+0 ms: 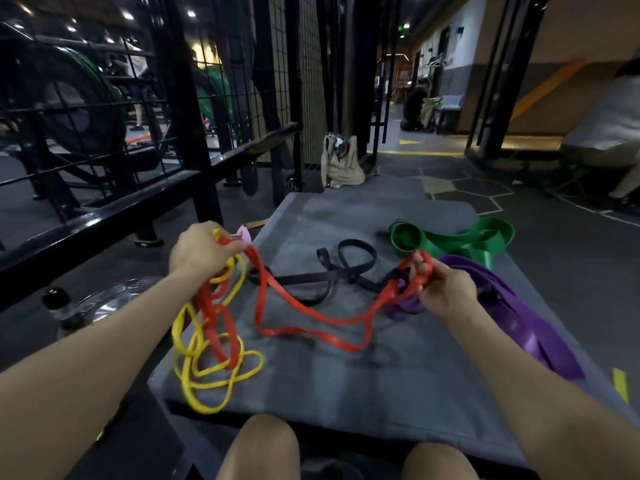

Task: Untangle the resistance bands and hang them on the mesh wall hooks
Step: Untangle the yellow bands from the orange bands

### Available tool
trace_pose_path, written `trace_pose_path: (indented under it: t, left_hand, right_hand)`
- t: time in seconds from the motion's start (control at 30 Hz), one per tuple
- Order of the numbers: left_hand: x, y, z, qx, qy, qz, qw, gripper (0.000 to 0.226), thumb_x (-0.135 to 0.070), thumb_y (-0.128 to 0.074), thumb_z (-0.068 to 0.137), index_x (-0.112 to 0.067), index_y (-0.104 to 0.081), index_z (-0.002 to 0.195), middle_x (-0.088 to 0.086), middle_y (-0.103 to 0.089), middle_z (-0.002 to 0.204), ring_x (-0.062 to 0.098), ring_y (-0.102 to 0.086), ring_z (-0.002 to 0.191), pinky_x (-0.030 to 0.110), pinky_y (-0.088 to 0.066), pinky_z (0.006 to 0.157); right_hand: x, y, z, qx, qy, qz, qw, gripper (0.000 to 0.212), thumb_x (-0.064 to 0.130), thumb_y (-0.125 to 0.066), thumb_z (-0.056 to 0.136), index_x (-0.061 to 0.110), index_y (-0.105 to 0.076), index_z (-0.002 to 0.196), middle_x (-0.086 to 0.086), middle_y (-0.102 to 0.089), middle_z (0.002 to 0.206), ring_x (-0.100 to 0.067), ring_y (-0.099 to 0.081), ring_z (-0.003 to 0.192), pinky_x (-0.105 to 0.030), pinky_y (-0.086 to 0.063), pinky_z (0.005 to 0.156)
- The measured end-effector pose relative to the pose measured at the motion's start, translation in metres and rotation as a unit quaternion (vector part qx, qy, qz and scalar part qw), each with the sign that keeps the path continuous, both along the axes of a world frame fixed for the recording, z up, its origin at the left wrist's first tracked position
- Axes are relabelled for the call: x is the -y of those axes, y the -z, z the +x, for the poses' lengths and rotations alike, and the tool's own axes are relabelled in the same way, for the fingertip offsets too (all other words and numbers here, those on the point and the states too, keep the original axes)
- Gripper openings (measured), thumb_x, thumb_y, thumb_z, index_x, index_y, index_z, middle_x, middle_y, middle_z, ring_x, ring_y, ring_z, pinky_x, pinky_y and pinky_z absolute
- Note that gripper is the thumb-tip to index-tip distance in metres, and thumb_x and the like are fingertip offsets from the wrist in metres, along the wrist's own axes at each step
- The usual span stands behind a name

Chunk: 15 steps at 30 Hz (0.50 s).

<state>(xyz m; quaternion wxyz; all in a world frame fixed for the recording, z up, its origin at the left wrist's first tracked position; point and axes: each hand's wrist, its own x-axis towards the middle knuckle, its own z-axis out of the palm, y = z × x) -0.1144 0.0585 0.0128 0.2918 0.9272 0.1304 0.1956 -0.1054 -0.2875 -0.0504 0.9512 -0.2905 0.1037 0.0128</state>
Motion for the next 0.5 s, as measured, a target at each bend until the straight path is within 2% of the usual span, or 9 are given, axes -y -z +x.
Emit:
trace_pose_path:
  t: [0.03,0.13,0.23,0.3,0.37,0.43,0.5]
  left_hand:
    - [0.010,-0.003,0.000,0.007,0.028,-0.007,1.000,0.033,-0.045,-0.073,0.074,-0.013,-0.065,0.078,0.006,-0.066,0.077,0.025,-0.063,0.071,0.029,-0.048,0.060]
    - [0.040,-0.010,0.001,0.025,0.120,-0.055,0.991,0.029,-0.043,-0.079,0.070,-0.018,-0.066,0.076,-0.002,-0.065,0.069,0.009,-0.061,0.055,0.023,-0.044,0.047]
    - [0.072,-0.010,0.002,0.012,0.212,-0.096,0.972,0.025,-0.035,-0.081,0.070,-0.015,-0.068,0.077,-0.004,-0.063,0.068,-0.002,-0.058,0.047,0.012,-0.042,0.042]
    - [0.094,-0.006,0.002,-0.022,0.259,-0.114,0.959,0.022,-0.027,-0.079,0.073,-0.011,-0.067,0.080,-0.003,-0.061,0.068,0.000,-0.059,0.053,0.010,-0.041,0.043]
    - [0.110,0.000,0.004,-0.042,0.275,-0.123,0.953,0.016,-0.024,-0.078,0.074,-0.015,-0.065,0.076,-0.006,-0.057,0.065,0.006,-0.055,0.060,0.007,-0.039,0.047]
    - [0.118,0.008,0.009,-0.049,0.275,-0.172,0.945,0.017,-0.019,-0.077,0.074,-0.017,-0.062,0.069,-0.007,-0.051,0.055,0.007,-0.047,0.053,0.013,-0.037,0.047]
    - [0.120,0.013,0.012,-0.070,0.273,-0.227,0.932,0.021,-0.018,-0.075,0.076,-0.018,-0.059,0.063,-0.010,-0.043,0.044,0.007,-0.039,0.043,0.023,-0.032,0.045]
  right_hand:
    - [-0.006,-0.003,-0.001,0.005,-0.013,-0.024,1.000,0.013,-0.008,-0.049,0.082,-0.001,-0.056,0.090,-0.008,-0.068,0.062,-0.007,-0.055,0.040,-0.015,-0.045,0.048]
    - [-0.025,-0.013,-0.004,0.029,-0.069,-0.112,0.991,0.025,-0.006,-0.038,0.094,0.004,-0.060,0.101,-0.004,-0.074,0.074,-0.006,-0.066,0.055,-0.016,-0.052,0.050]
    - [-0.045,-0.020,-0.007,0.086,-0.149,-0.214,0.962,0.035,-0.012,-0.039,0.091,0.009,-0.058,0.112,0.005,-0.072,0.079,-0.005,-0.066,0.059,-0.017,-0.055,0.055]
    - [-0.056,-0.025,-0.009,0.126,-0.189,-0.268,0.936,0.037,-0.014,-0.044,0.088,0.009,-0.057,0.114,0.007,-0.070,0.076,-0.006,-0.067,0.061,-0.016,-0.056,0.059]
    - [-0.064,-0.028,-0.009,0.163,-0.214,-0.326,0.906,0.038,-0.013,-0.045,0.088,0.008,-0.056,0.118,0.007,-0.071,0.075,-0.004,-0.067,0.064,-0.014,-0.054,0.060]
    - [-0.068,-0.028,-0.008,0.190,-0.220,-0.381,0.878,0.041,-0.012,-0.046,0.089,0.009,-0.054,0.124,0.008,-0.072,0.078,-0.002,-0.066,0.069,-0.014,-0.053,0.063]
    - [-0.068,-0.027,-0.007,0.206,-0.223,-0.398,0.866,0.040,-0.009,-0.047,0.089,0.013,-0.056,0.121,0.010,-0.073,0.082,-0.003,-0.067,0.075,-0.016,-0.054,0.069]
